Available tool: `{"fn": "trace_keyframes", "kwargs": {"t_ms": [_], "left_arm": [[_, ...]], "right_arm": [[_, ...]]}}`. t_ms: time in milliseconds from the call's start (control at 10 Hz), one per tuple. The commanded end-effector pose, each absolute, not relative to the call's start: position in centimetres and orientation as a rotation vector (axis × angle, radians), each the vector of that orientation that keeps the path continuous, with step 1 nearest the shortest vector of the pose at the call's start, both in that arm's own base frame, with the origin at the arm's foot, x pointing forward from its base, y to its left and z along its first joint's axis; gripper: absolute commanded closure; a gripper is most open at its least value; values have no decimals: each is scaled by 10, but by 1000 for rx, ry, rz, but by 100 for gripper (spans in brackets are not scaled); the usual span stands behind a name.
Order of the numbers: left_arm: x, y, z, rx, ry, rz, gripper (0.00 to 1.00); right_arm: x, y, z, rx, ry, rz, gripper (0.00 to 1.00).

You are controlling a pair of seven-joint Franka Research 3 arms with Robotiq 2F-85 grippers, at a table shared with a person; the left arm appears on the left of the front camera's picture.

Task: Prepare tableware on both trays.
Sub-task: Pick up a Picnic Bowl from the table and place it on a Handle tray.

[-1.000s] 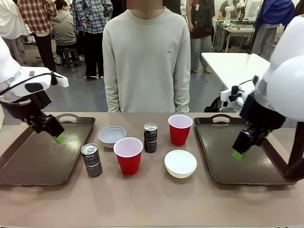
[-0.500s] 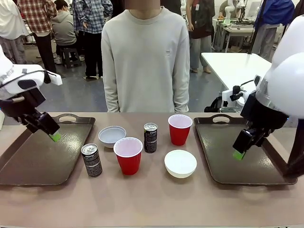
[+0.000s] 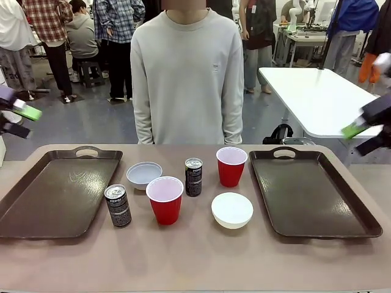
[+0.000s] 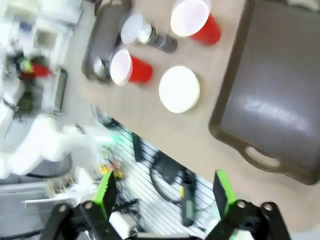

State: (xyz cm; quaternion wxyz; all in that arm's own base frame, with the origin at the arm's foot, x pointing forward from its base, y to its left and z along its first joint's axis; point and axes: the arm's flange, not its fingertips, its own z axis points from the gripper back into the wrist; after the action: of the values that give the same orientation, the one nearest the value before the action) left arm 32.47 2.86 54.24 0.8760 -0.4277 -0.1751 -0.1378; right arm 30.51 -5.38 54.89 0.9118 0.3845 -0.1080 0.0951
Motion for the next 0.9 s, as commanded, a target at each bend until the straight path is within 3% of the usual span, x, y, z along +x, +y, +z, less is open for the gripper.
{"fn": "trace_keyframes", "kwargs": {"t_ms": [0, 300, 800], "left_arm": [[337, 69, 519, -931, -284, -161, 0], [345, 120, 483, -888, -138, -84, 0], [326, 155, 463, -1085, -180, -50, 0]], "right_arm": [[306, -90, 533, 911, -236, -15, 0], [290, -126, 509, 929, -114, -61, 0], [266, -160, 490, 1020, -130, -139, 0]]}}
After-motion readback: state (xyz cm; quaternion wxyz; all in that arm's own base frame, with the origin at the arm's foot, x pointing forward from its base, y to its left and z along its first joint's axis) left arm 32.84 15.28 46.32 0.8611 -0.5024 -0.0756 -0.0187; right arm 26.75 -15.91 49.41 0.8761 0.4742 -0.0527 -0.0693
